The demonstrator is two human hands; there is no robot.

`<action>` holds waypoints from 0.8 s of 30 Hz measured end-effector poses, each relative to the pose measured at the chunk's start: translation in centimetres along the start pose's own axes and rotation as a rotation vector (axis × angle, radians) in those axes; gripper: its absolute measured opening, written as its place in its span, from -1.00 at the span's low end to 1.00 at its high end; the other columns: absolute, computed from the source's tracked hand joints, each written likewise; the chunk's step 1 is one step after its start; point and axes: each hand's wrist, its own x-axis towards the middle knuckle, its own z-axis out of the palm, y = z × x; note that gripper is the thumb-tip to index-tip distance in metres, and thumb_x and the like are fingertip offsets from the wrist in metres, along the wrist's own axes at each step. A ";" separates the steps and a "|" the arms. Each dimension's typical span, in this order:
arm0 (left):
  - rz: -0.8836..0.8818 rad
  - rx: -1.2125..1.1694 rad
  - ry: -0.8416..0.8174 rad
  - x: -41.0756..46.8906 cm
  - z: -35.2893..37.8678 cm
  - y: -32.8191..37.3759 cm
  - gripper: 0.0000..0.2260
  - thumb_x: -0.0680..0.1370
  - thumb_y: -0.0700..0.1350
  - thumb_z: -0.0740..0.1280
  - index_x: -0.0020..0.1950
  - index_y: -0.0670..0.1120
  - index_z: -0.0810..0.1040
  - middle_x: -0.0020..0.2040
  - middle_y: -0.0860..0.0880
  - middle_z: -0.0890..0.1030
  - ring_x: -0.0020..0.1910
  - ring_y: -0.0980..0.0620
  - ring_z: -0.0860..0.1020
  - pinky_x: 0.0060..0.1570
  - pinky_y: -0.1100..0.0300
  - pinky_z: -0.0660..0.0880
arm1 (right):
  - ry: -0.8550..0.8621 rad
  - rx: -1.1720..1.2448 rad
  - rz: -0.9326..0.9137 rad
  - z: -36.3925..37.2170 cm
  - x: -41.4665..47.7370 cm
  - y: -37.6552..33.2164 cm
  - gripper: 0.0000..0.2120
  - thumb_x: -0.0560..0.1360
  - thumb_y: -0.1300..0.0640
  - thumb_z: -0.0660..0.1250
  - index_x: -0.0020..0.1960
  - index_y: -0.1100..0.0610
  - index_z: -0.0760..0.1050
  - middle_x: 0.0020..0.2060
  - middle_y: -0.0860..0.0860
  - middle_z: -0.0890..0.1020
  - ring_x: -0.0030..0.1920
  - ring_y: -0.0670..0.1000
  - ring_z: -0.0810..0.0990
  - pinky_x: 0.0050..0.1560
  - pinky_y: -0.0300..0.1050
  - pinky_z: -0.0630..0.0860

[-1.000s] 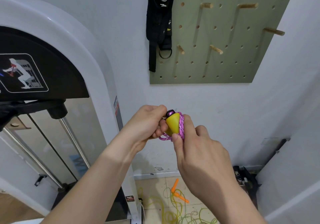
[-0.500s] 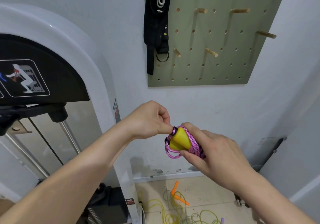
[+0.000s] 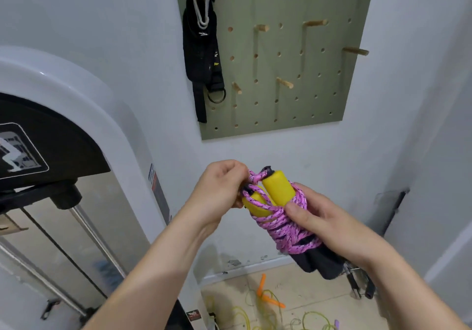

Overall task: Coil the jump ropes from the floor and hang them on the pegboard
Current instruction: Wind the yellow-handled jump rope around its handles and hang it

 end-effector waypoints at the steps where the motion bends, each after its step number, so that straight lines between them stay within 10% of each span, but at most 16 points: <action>1: -0.009 -0.025 0.023 0.0 0.3 -0.2 -0.84 0.51 -0.28 0.16 -0.24 -0.17 0.47 -0.42 -0.07 0.38 -0.46 0.01 0.34 -0.40 0.22 0.34 | 0.007 0.027 -0.006 0.0 -0.1 -0.1 -0.65 0.49 0.01 0.31 0.27 0.03 0.50 0.12 0.03 0.66 0.05 0.03 0.65 0.05 -0.06 0.59; 8: -0.097 -0.054 -0.076 0.1 0.3 0.2 -0.78 0.55 -0.28 0.18 -0.27 -0.12 0.48 -0.46 -0.01 0.42 -0.52 0.10 0.37 -0.50 0.35 0.37 | 0.222 0.012 0.001 0.3 0.3 -0.7 -0.66 0.46 0.04 0.28 0.05 0.30 0.54 -0.06 0.41 0.56 -0.16 0.08 0.53 -0.09 0.15 0.47; 12: -0.118 -0.051 -0.062 0.4 0.0 -0.3 -0.79 0.55 -0.29 0.21 -0.26 -0.11 0.50 -0.40 -0.08 0.43 -0.43 -0.01 0.38 -0.42 0.29 0.34 | 0.268 -0.204 -0.018 0.6 0.2 -0.5 -0.74 0.53 -0.07 0.34 0.06 0.07 0.65 -0.08 0.05 0.68 -0.06 -0.05 0.65 0.05 0.05 0.56; 16: 0.010 0.086 0.092 0.4 0.5 -0.5 -0.84 0.54 -0.24 0.24 -0.23 -0.13 0.51 -0.37 -0.05 0.48 -0.37 0.00 0.41 -0.35 0.20 0.34 | 0.663 -0.614 -0.067 1.7 0.3 0.2 -0.74 0.44 -0.10 0.40 0.12 -0.13 0.63 -0.13 -0.15 0.53 -0.04 -0.14 0.49 -0.06 -0.18 0.43; 24: 0.244 0.418 0.414 -0.7 2.4 -0.1 -0.92 0.50 -0.12 0.26 -0.19 -0.06 0.46 -0.41 0.05 0.48 -0.34 0.00 0.45 -0.28 0.10 0.38 | 0.703 -0.175 0.093 2.4 2.2 -0.5 -0.79 0.35 0.23 0.44 -0.10 -0.01 0.54 -0.44 -0.03 0.58 -0.42 -0.03 0.59 -0.35 -0.12 0.53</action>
